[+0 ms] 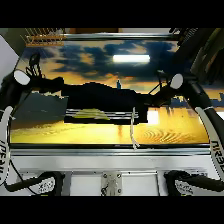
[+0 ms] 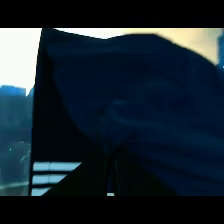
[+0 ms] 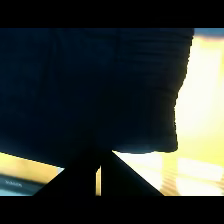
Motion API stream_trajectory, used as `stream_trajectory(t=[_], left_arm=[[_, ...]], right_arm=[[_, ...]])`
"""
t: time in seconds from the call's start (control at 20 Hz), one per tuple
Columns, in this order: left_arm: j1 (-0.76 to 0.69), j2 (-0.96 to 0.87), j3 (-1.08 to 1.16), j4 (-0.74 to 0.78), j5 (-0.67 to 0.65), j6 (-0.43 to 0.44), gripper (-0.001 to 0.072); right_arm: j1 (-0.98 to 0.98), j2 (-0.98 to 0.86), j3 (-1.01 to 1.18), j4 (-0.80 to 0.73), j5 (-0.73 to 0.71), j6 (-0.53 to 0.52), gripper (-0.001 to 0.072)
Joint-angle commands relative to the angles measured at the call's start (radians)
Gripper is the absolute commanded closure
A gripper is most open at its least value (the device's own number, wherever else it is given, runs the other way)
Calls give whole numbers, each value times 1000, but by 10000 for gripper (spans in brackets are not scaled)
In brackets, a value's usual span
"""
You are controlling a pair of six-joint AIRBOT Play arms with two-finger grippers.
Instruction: Fold the clothes and pants, and hang the long-sleeved shirts on hangers.
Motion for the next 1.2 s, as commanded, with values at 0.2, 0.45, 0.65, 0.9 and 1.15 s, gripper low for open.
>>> stream_trajectory(t=[0.2,0.45,0.65,0.9,1.15], left_arm=[[14,46,-339,1,68,93,700],[14,47,-380,0,69,97,699],[14,47,-299,0,16,97,20],[14,141,-131,-4,-106,93,38],[-72,295,-216,-10,-62,85,689]], right_arm=[[125,21,-212,-27,-74,51,701],[126,9,-214,5,-76,53,688],[116,27,-190,118,-118,49,14],[-108,138,-118,134,-29,-81,13],[-433,64,-213,323,-47,-266,-8]])
